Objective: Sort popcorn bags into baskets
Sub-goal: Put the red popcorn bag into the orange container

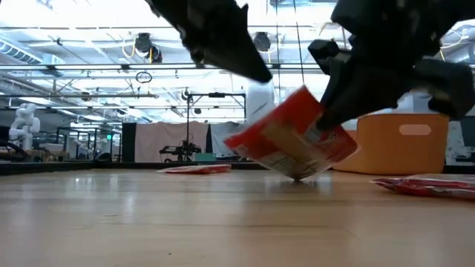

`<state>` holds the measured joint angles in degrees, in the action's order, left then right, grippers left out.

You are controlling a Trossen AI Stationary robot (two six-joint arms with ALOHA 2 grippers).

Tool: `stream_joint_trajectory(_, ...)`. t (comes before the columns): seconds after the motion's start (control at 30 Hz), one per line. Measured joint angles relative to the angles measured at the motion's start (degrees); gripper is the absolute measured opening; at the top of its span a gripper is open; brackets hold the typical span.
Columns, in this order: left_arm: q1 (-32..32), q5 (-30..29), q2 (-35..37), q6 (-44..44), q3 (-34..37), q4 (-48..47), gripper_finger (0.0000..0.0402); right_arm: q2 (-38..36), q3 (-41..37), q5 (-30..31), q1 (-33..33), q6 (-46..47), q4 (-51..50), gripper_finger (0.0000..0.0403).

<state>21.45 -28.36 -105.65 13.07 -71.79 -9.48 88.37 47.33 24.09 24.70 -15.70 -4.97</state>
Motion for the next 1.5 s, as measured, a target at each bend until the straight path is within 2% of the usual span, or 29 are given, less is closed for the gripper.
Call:
stream_joint_trajectory(0.1,3.1,-8.1,0.0,0.5,0.0,2.3,0.0063,-2.1,0.0,-3.8,-0.9,3.3,-1.4,0.0022)
stream_joint_trajectory(0.23,7.4,-15.5,0.0,0.3,0.0,4.3,0.0113,-3.5,0.0,-6.4,-2.2,9.2,-1.7,0.0022)
stream_joint_trajectory(0.4,9.9,-19.7,-1.7,2.1,0.1,3.2,0.0212,-3.5,0.0,-6.3,-3.2,16.3,-1.5,0.0022)
stream_joint_trajectory(0.5,10.8,-20.2,-2.9,3.0,-0.2,4.4,0.0268,-3.2,0.0,-6.6,-3.3,17.6,-0.6,0.0022)
stream_joint_trajectory(0.6,10.7,-19.9,-5.8,3.0,0.0,5.1,0.0306,-3.3,0.1,-9.4,-3.3,18.9,1.6,0.0022)
stream_joint_trajectory(0.7,10.1,-20.3,-8.6,1.6,0.0,6.2,0.0319,-3.3,0.1,-11.6,-3.2,20.9,3.0,0.0022)
stream_joint_trajectory(0.8,9.2,-20.8,-11.3,0.7,0.0,8.5,0.0308,-3.3,0.1,-12.4,-3.2,22.0,4.2,0.0022)
stream_joint_trajectory(0.93,7.5,-21.5,-13.7,0.4,0.0,10.5,0.0267,-3.3,0.1,-13.0,-3.2,22.1,4.8,0.0022)
stream_joint_trajectory(1.0,6.7,-21.7,-14.4,-0.1,0.0,11.4,0.0236,-3.3,0.1,-13.5,-3.2,21.6,5.1,0.0022)
stream_joint_trajectory(1.2,5.6,-20.1,-14.8,1.6,0.0,11.0,0.0110,-3.3,0.1,-6.5,-2.8,19.5,5.9,0.0025)
stream_joint_trajectory(1.37,5.1,-19.6,-14.8,4.0,0.0,11.1,0.0024,-3.3,0.1,-2.9,-1.0,17.8,5.1,0.0048)
stream_joint_trajectory(1.5,5.1,-19.3,-14.8,5.6,0.0,11.1,0.0022,-3.3,0.1,0.6,1.5,16.4,2.7,0.0089)
